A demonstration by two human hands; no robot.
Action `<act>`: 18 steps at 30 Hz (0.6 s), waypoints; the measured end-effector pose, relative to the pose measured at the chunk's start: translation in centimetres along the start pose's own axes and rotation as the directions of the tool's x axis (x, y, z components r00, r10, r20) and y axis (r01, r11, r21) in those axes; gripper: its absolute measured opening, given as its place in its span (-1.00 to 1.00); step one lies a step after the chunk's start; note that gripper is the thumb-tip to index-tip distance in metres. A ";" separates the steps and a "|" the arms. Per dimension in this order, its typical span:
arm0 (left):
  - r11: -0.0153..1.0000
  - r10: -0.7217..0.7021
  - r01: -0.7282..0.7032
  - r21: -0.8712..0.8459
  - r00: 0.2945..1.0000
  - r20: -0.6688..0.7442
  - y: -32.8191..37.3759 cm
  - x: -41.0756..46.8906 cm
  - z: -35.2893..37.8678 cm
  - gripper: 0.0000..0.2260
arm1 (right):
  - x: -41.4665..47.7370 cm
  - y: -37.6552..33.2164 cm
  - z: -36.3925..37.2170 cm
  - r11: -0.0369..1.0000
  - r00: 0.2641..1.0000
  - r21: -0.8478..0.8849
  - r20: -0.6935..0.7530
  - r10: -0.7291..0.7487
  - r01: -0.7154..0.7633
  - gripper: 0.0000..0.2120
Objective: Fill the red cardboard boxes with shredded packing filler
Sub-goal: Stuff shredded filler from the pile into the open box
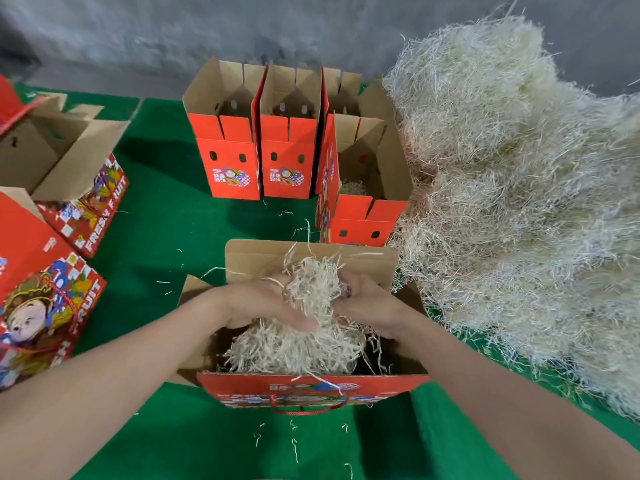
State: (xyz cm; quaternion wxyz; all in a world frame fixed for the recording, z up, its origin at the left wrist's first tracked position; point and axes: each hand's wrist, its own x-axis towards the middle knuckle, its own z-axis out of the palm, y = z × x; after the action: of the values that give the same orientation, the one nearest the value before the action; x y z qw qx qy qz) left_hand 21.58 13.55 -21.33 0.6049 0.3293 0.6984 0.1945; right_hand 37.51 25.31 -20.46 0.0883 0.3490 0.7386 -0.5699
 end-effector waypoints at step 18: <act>0.964 0.013 0.041 0.262 0.980 -0.201 -0.6 1.3 1.0 -0.32 | -0.9 0.4 0.4 0.998 0.991 -0.052 0.132 -0.022 0.029 -0.48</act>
State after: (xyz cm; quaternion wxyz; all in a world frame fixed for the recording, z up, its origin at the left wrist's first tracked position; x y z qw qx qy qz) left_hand 22.34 13.91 -22.85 0.4835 0.3808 0.7778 0.1275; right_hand 38.29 24.60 -20.45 0.1388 0.2985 0.7507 -0.5727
